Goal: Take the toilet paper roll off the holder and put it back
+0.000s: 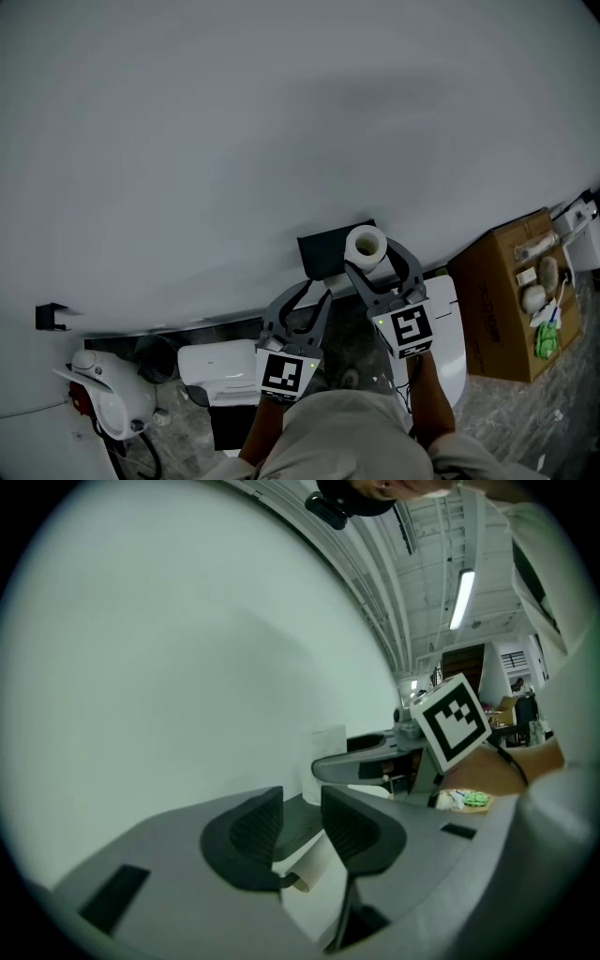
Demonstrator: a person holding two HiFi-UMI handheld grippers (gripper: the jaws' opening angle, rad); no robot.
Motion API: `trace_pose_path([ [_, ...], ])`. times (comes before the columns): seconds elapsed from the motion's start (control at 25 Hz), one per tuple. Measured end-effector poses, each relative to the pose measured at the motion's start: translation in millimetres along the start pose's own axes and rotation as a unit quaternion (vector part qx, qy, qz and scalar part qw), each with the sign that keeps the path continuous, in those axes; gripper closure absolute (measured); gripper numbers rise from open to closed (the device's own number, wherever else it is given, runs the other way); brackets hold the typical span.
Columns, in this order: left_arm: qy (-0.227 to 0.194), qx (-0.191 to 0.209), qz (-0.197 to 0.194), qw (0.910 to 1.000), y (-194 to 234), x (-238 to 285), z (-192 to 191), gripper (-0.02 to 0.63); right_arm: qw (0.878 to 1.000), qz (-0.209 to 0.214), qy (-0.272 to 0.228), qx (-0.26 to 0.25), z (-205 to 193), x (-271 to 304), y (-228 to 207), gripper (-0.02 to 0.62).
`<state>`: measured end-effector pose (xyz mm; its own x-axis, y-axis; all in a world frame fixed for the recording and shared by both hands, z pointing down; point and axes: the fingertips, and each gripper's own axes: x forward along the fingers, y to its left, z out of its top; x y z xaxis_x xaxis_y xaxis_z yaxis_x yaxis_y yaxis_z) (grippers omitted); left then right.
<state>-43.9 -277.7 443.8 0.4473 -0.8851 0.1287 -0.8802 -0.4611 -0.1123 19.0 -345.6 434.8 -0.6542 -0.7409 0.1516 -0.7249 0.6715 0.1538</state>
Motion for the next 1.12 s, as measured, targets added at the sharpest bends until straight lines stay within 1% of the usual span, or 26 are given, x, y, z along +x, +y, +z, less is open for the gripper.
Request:
trace_pose_path([
  [0.12,-0.008,0.006,0.000,0.9999,6,3,3,0.471,1.000,0.000,0.009,0.005,-6,10,0,0.316],
  [0.24,-0.013,0.009,0.000,0.9999,11,6,3,0.472,1.000,-0.005,0.006,0.006,-9,19,-2,0.316],
  [0.6,0.011,-0.011,-0.002,0.9999,19,12,-11,0.472,1.000,-0.004,0.013,0.014,-18,37,0,0.313],
  [0.92,0.011,-0.007,-0.004,0.9999,19,14,-10,0.472,1.000,-0.003,0.006,0.013,-17,38,1,0.307],
  [1.0,0.010,-0.008,-0.006,0.9999,18,14,-10,0.472,1.000,-0.001,0.004,0.012,-17,39,3,0.295],
  [1.12,0.003,-0.004,-0.006,1.0000,16,14,-6,0.472,1.000,-0.001,0.005,0.009,-19,38,4,0.244],
])
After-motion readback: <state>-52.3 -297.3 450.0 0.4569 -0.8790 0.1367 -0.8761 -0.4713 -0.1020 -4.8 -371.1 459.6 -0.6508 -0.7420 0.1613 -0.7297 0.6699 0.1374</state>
